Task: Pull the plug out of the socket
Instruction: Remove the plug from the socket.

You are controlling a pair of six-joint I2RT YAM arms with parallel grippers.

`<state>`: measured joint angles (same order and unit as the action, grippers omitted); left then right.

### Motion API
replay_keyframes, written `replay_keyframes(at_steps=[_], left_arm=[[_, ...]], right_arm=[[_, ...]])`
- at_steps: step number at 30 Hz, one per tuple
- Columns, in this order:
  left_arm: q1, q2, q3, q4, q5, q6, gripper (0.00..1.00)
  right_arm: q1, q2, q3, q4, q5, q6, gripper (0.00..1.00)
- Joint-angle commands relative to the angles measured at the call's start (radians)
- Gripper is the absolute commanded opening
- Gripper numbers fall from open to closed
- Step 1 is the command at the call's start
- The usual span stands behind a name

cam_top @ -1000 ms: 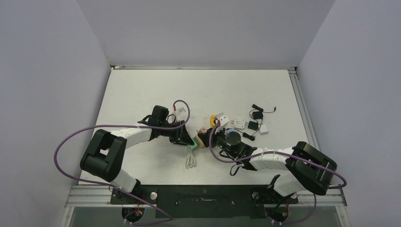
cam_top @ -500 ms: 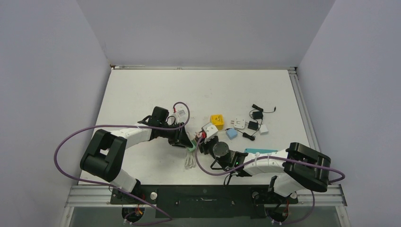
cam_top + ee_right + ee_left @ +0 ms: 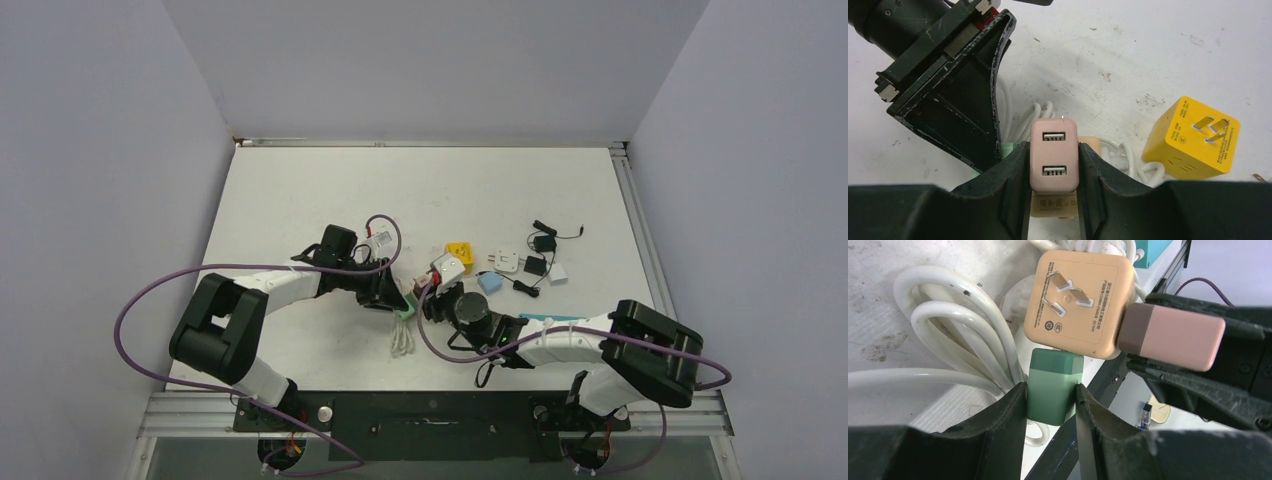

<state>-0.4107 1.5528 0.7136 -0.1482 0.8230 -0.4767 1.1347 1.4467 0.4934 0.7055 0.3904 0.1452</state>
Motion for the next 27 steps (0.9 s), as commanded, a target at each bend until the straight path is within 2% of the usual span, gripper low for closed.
replay_keyframes(at_steps=[1,6,12,21,27], left_arm=[[-0.013,-0.007,0.031,0.024,-0.041,0.020,0.00],[-0.013,-0.005,0.031,0.021,-0.044,0.023,0.00],[-0.013,-0.007,0.033,0.018,-0.045,0.024,0.00],[-0.013,-0.005,0.035,0.017,-0.044,0.024,0.00],[-0.013,-0.005,0.035,0.015,-0.044,0.024,0.00]], right_arm=[[-0.136,-0.055,-0.028,0.146,-0.328,0.194,0.05],[-0.214,-0.039,-0.043,0.195,-0.454,0.268,0.05],[-0.199,-0.038,-0.033,0.172,-0.437,0.230,0.05],[-0.015,-0.046,0.026,0.054,-0.129,0.034,0.05],[0.072,-0.006,0.067,0.020,-0.005,-0.051,0.05]])
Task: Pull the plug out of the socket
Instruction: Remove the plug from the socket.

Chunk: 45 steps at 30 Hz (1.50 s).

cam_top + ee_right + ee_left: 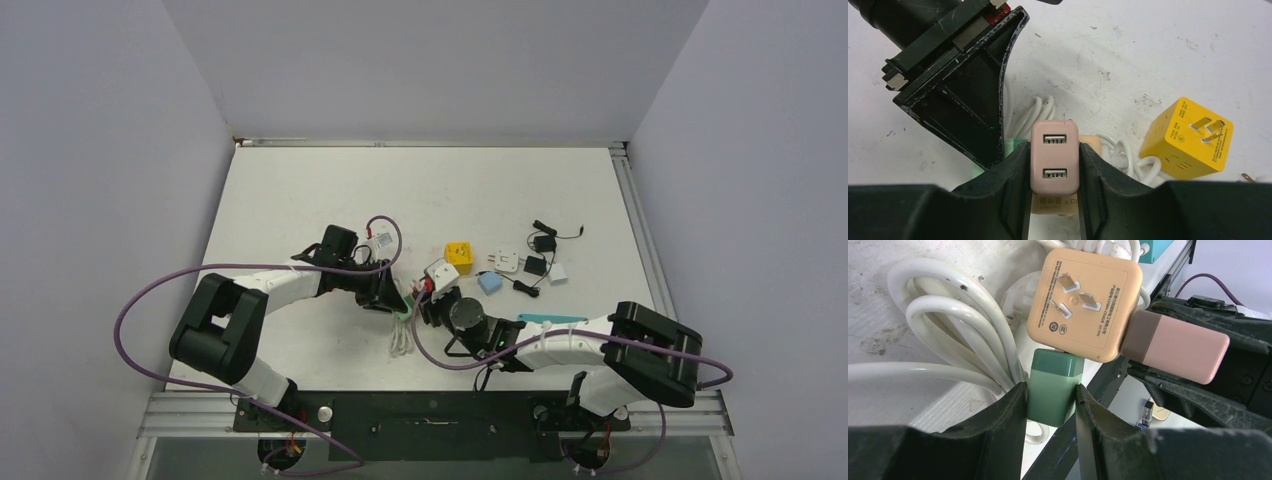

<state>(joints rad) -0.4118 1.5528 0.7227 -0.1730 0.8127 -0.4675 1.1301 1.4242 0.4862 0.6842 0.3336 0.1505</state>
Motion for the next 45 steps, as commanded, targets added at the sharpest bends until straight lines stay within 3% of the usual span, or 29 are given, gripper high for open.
replay_keyframes(at_steps=[1,8,18,23,30,41,45], left_arm=[[-0.012,-0.006,0.025,0.040,-0.035,0.015,0.00],[-0.012,-0.038,0.030,0.023,-0.054,0.025,0.00],[-0.012,-0.099,0.042,-0.037,-0.151,0.071,0.00],[-0.013,-0.098,0.046,-0.042,-0.153,0.075,0.00],[-0.012,-0.095,0.050,-0.047,-0.156,0.082,0.00],[-0.010,-0.102,0.055,-0.056,-0.156,0.089,0.00],[-0.010,-0.104,0.054,-0.055,-0.153,0.089,0.00]], right_arm=[[0.085,0.020,0.078,0.041,0.071,-0.066,0.05],[0.073,0.026,0.053,0.091,0.059,-0.026,0.05],[-0.150,-0.035,-0.035,0.189,-0.298,0.174,0.05],[-0.170,-0.030,-0.034,0.188,-0.326,0.182,0.05],[-0.127,-0.042,-0.016,0.127,-0.201,0.120,0.05],[0.055,-0.006,0.041,0.067,0.079,-0.114,0.05],[0.067,-0.009,0.040,0.071,0.101,-0.125,0.05]])
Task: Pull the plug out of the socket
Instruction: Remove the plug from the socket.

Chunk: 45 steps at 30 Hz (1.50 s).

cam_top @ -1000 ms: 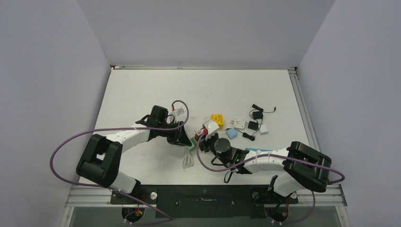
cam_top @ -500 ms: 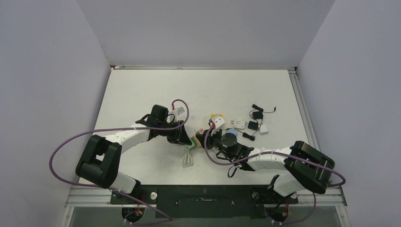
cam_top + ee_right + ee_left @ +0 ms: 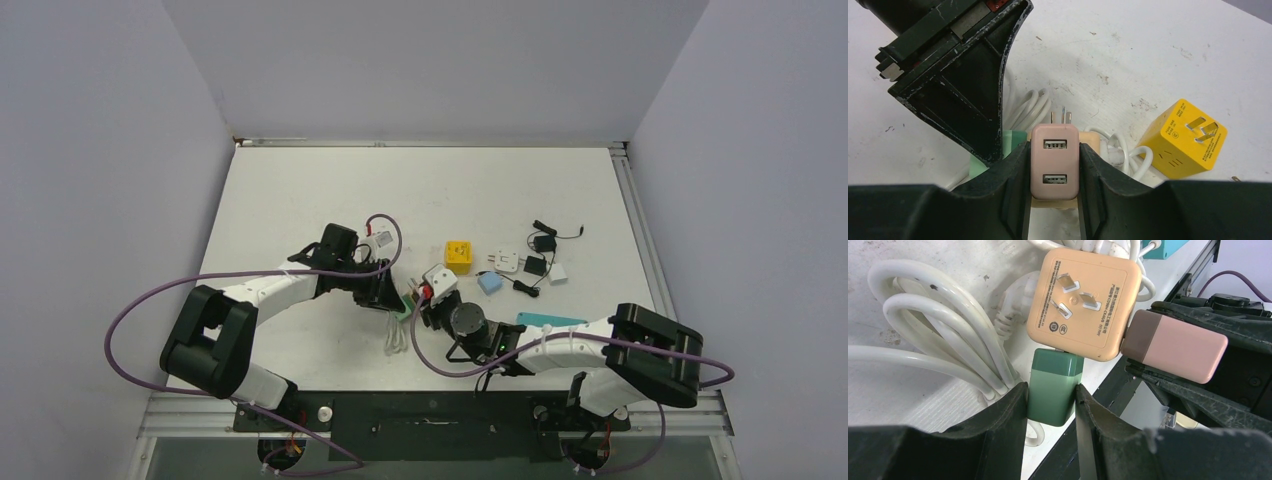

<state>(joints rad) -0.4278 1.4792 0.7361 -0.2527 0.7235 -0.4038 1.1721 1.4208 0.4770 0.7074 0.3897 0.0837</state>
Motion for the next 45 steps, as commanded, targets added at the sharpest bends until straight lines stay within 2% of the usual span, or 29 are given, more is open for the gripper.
replay_keyframes(at_steps=[1,4,11,13,19,24,27,31,38,42,45], left_arm=[[0.006,-0.030,0.041,0.024,-0.065,0.025,0.00],[0.005,-0.026,0.042,0.024,-0.067,0.025,0.00],[0.004,-0.019,0.043,0.012,-0.090,0.033,0.00],[0.004,-0.016,0.044,0.013,-0.091,0.034,0.00],[0.004,-0.010,0.045,0.009,-0.094,0.034,0.00],[0.006,-0.011,0.045,0.008,-0.091,0.034,0.00],[0.007,-0.011,0.046,0.009,-0.088,0.033,0.00],[0.008,-0.010,0.044,0.014,-0.083,0.030,0.00],[0.008,-0.012,0.042,0.021,-0.075,0.025,0.00],[0.009,-0.014,0.042,0.021,-0.078,0.025,0.00],[0.008,-0.015,0.042,0.019,-0.091,0.028,0.00]], right_arm=[[0.023,-0.011,0.044,0.051,0.045,-0.050,0.05],[-0.013,-0.042,0.030,0.053,-0.013,0.002,0.05],[-0.257,-0.094,-0.019,0.097,-0.424,0.214,0.05],[-0.311,-0.086,-0.025,0.123,-0.502,0.263,0.05],[-0.347,-0.055,-0.020,0.153,-0.594,0.302,0.05],[-0.319,-0.048,-0.013,0.132,-0.542,0.269,0.05],[-0.235,-0.061,0.006,0.070,-0.403,0.186,0.05],[-0.095,-0.065,0.032,0.021,-0.146,0.069,0.05],[0.046,-0.016,0.070,0.007,0.081,-0.098,0.05],[0.054,-0.017,0.069,0.015,0.086,-0.085,0.05],[0.014,-0.054,0.049,0.022,0.011,-0.027,0.05]])
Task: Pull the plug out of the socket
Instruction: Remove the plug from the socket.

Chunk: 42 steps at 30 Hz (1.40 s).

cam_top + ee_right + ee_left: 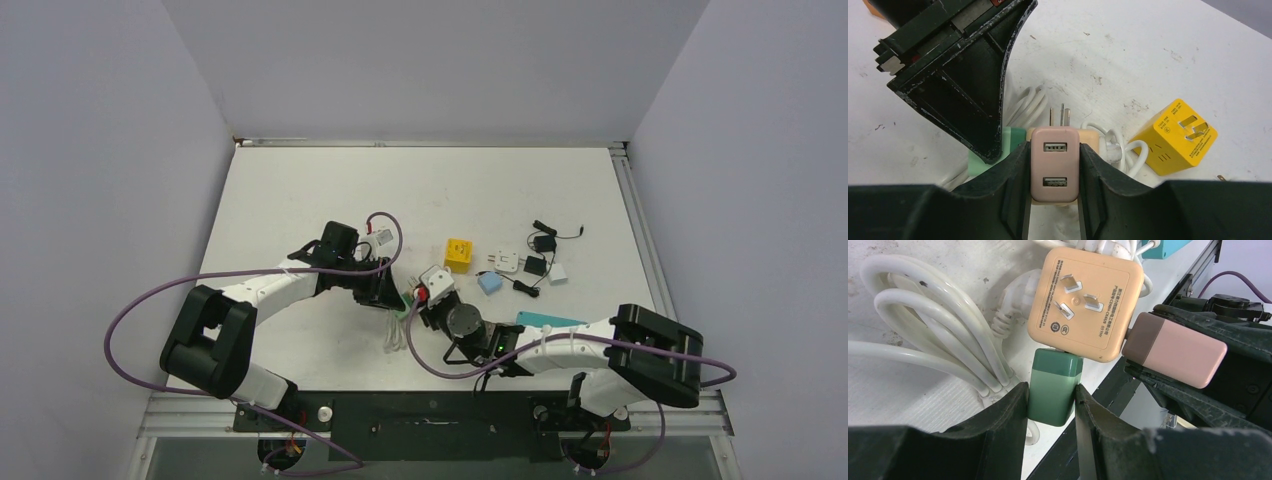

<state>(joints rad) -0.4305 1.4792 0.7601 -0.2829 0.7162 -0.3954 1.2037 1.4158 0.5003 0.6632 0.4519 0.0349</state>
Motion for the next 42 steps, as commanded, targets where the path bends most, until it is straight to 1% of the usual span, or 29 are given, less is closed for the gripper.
replay_keyframes(at_steps=[1,2,4,6,9,11,13,17,21,24,26,27,28,35,37,39,42], left_arm=[[0.010,-0.016,0.018,0.045,-0.090,0.021,0.00],[0.010,-0.017,0.019,0.041,-0.097,0.024,0.00],[0.010,-0.017,0.020,0.035,-0.108,0.027,0.00],[0.010,-0.016,0.022,0.030,-0.113,0.029,0.00],[0.010,-0.012,0.023,0.023,-0.126,0.032,0.00],[0.010,-0.009,0.024,0.020,-0.129,0.033,0.00],[0.010,-0.008,0.025,0.019,-0.129,0.032,0.00],[0.010,-0.013,0.025,0.018,-0.130,0.034,0.00],[0.010,-0.014,0.027,0.018,-0.129,0.032,0.00],[0.010,-0.014,0.026,0.016,-0.129,0.032,0.00],[0.010,-0.014,0.027,0.013,-0.129,0.032,0.00],[0.010,-0.015,0.027,0.014,-0.128,0.031,0.00],[0.009,-0.016,0.027,0.013,-0.125,0.030,0.00],[0.010,-0.021,0.024,0.019,-0.121,0.023,0.00],[0.010,-0.018,0.025,0.018,-0.121,0.023,0.00],[0.010,-0.017,0.025,0.015,-0.122,0.024,0.00],[0.010,-0.024,0.027,0.012,-0.135,0.028,0.00]], right_arm=[[-0.048,-0.065,0.017,0.068,-0.104,0.053,0.05],[-0.084,-0.080,0.006,0.072,-0.173,0.086,0.05],[-0.194,-0.101,-0.010,0.084,-0.359,0.160,0.05],[-0.269,-0.107,-0.021,0.107,-0.500,0.221,0.05],[-0.373,-0.075,-0.023,0.162,-0.698,0.331,0.05],[-0.427,-0.036,-0.029,0.221,-0.792,0.396,0.05],[-0.446,-0.009,-0.030,0.254,-0.823,0.414,0.05],[-0.436,-0.023,-0.031,0.217,-0.762,0.381,0.05],[-0.379,-0.070,-0.027,0.140,-0.623,0.301,0.05],[-0.281,-0.096,-0.010,0.076,-0.453,0.207,0.05],[-0.200,-0.092,0.005,0.051,-0.313,0.141,0.05],[-0.168,-0.084,0.009,0.045,-0.278,0.113,0.05],[-0.141,-0.076,0.017,0.042,-0.211,0.089,0.05],[0.049,0.027,0.085,0.016,0.093,-0.123,0.05],[0.071,0.045,0.095,0.022,0.109,-0.128,0.05],[0.070,0.040,0.088,0.030,0.084,-0.105,0.05],[0.055,-0.001,0.067,0.042,0.054,-0.082,0.05]])
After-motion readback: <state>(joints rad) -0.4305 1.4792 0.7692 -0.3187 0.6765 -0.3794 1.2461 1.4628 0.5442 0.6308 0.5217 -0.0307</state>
